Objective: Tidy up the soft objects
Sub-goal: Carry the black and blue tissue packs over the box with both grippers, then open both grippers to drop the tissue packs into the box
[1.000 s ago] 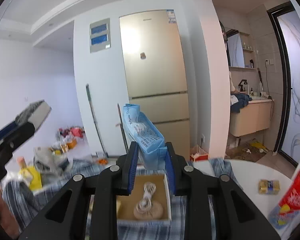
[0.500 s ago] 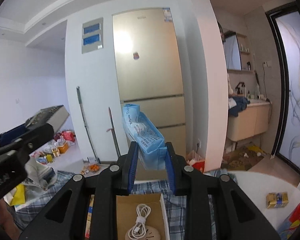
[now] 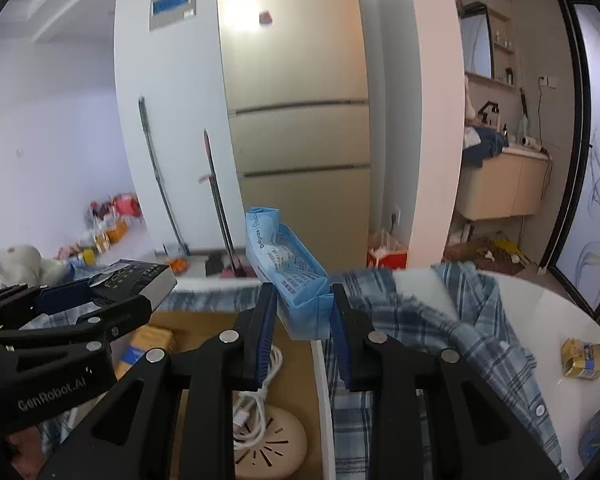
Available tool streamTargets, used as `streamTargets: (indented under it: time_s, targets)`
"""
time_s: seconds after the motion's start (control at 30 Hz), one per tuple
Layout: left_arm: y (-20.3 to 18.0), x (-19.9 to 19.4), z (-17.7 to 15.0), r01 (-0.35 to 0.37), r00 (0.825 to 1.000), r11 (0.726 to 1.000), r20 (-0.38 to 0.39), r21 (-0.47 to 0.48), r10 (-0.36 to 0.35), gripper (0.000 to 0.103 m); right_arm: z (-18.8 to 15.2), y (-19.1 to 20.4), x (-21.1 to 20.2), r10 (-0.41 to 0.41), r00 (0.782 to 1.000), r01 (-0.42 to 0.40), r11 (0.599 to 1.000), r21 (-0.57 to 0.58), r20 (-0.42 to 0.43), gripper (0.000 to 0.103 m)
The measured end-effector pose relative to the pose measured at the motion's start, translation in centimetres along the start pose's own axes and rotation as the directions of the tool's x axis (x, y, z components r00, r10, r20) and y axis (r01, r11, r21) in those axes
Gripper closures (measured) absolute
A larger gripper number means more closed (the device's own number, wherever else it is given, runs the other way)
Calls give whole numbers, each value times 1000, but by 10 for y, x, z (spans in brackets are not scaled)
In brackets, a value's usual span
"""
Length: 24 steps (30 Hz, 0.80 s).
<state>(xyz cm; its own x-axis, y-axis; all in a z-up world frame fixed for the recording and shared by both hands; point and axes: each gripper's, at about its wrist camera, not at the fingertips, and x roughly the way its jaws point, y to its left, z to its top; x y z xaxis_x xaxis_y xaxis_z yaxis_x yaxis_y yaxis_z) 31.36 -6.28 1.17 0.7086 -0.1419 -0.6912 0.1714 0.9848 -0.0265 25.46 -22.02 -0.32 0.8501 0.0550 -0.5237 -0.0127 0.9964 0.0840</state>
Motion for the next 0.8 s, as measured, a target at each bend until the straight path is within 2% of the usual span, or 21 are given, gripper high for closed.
streamTargets:
  time_s: [0.27, 0.37, 0.47, 0.8]
  targets:
    - [14, 44, -16, 39, 989, 999, -140, -25, -42, 38, -13, 0, 23, 30, 993, -30, 1000, 5, -112, 77]
    - [16, 54, -19, 35, 991, 999, -132, -17, -37, 38, -16, 4, 25, 28, 992, -29, 1000, -6, -126, 77]
    - [16, 58, -21, 47, 989, 999, -142, -20, -50, 38, -16, 3, 27, -13, 992, 11, 1000, -14, -128, 77]
    - [12, 64, -23, 44, 985, 999, -169, -11, -45, 38, -16, -3, 32, -2, 987, 3, 1000, 7, -160, 77]
